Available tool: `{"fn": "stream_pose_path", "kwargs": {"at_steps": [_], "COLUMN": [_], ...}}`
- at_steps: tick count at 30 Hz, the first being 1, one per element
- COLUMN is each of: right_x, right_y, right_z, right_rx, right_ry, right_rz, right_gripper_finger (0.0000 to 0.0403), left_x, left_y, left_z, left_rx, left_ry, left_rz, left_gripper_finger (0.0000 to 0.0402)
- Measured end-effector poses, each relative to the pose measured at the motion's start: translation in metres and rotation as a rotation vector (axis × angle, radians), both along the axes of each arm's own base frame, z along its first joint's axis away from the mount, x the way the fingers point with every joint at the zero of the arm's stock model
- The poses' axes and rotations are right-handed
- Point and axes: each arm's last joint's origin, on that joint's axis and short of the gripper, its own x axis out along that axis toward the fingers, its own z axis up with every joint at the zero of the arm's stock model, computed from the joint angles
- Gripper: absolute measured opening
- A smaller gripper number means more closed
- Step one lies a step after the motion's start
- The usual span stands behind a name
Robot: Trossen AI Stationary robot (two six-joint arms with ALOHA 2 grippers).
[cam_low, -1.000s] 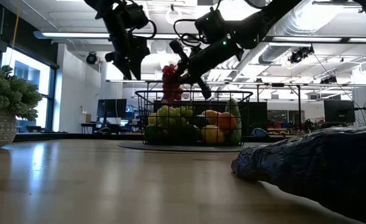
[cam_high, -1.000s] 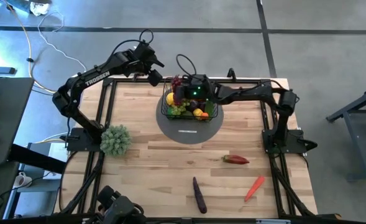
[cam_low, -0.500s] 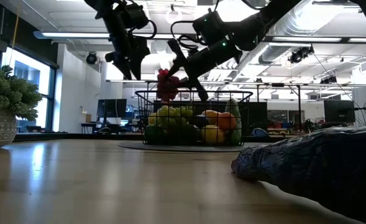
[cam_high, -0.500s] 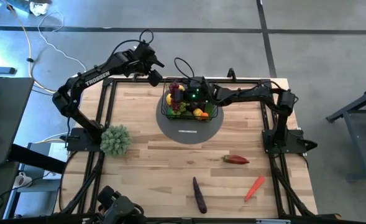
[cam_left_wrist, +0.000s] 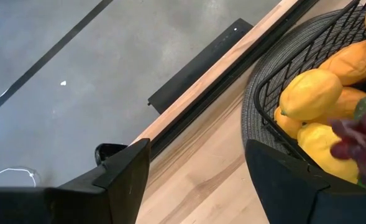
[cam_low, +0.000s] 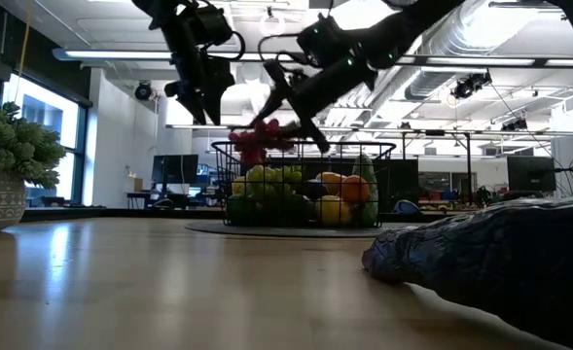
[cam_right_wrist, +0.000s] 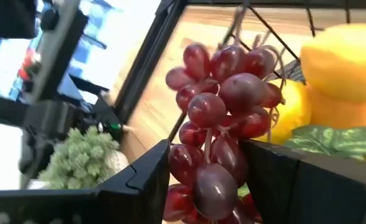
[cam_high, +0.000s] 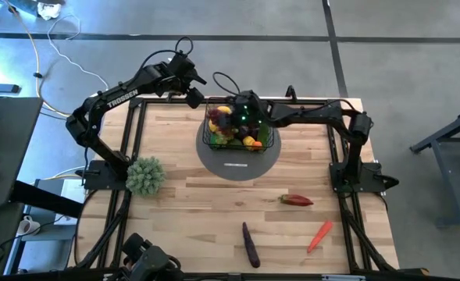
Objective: Build produce basket
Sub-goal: Put the violet grapes into the wire basket
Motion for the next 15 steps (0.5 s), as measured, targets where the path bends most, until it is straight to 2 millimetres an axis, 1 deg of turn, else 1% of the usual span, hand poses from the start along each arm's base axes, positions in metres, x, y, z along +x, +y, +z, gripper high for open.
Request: {"fn": "stream_pose_path", "kwargs": {"at_steps": [3,6,10,15], "right_x": [0.003,0.005,0.003,0.002], "right_y": [-0.002,-0.003,-0.002,-0.001], "right_z": [0.016,0.029,0.028,0.025], "right_rx": [-0.038,-0.07,-0.071,-0.047], "right_ry": [0.048,0.05,0.091,0.112], "right_rz": [-0.001,0.001,0.02,0.029], "right_gripper_finger": [0.0167,0.0167,0.0171,0.0195], "left_x": [0.0,0.0,0.0,0.0], "left_y": [0.0,0.0,0.0,0.0], "left_z": [0.0,0.0,0.0,0.0], "left_rx": [0.0,0.0,-0.002,-0.002], "left_ry": [0.0,-0.001,-0.004,-0.005], "left_rz": [0.0,0.001,0.005,0.006], "left_gripper_finger": [0.0252,0.0252,0.0252,0.0252]}}
